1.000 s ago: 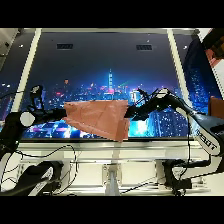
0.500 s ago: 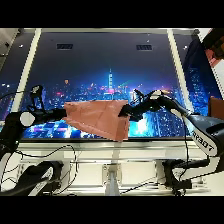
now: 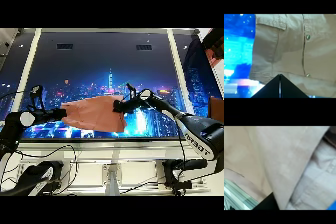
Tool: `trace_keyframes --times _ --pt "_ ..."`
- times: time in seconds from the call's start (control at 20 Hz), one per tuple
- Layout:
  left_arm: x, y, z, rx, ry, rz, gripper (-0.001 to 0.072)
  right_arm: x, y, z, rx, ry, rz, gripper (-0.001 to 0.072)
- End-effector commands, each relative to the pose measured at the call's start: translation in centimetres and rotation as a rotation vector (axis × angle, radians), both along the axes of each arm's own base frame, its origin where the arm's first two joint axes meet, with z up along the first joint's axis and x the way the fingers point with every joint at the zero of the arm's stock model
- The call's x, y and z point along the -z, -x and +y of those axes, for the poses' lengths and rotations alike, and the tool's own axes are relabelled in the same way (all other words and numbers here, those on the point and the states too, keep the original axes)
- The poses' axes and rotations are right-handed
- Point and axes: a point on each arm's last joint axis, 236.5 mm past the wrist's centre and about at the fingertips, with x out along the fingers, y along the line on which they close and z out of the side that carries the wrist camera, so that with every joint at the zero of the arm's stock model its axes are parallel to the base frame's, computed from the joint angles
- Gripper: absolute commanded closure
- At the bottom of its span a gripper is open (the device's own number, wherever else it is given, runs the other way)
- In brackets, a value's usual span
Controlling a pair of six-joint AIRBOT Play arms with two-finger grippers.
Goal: Fold the clothes and pants, and hang the long-sleeved shirts on hangers.
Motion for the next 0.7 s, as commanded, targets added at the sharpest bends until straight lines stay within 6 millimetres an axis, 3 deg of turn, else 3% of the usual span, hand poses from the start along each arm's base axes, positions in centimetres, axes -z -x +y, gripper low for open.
trace_keyframes --times 0.0,0.1,0.2,0.35,0.5,0.65 --pt "0.0 0.0 0.0 0.0 0.0 -0.001 0.0691 -4.4 -4.9 -2.3 0.04 0.036 -0.197 0.0703" --pt "0.0 0.0 0.0 0.001 -0.001 -0.001 0.0691 -8.2 -7.5 -5.5 0.09 0.062 -0.315 0.0703" --pt "0.0 0.0 0.0 0.0 0.0 -0.001 0.0692 -12.1 -9.5 -10.1 0.172 0.088 -0.414 0.0703" --pt "0.0 0.0 0.0 0.0 0.0 -0.001 0.0692 -17.0 -10.6 -18.9 0.326 0.166 -0.507 0.0703" --pt "0.0 0.0 0.0 0.0 0.0 -0.001 0.0691 -19.9 -9.4 -29.3 0.485 0.321 -0.553 0.0703" --pt "0.0 0.0 0.0 0.0 0.0 -0.002 0.0691 -21.7 -5.9 -40.2 0.673 0.483 -0.542 0.0703"
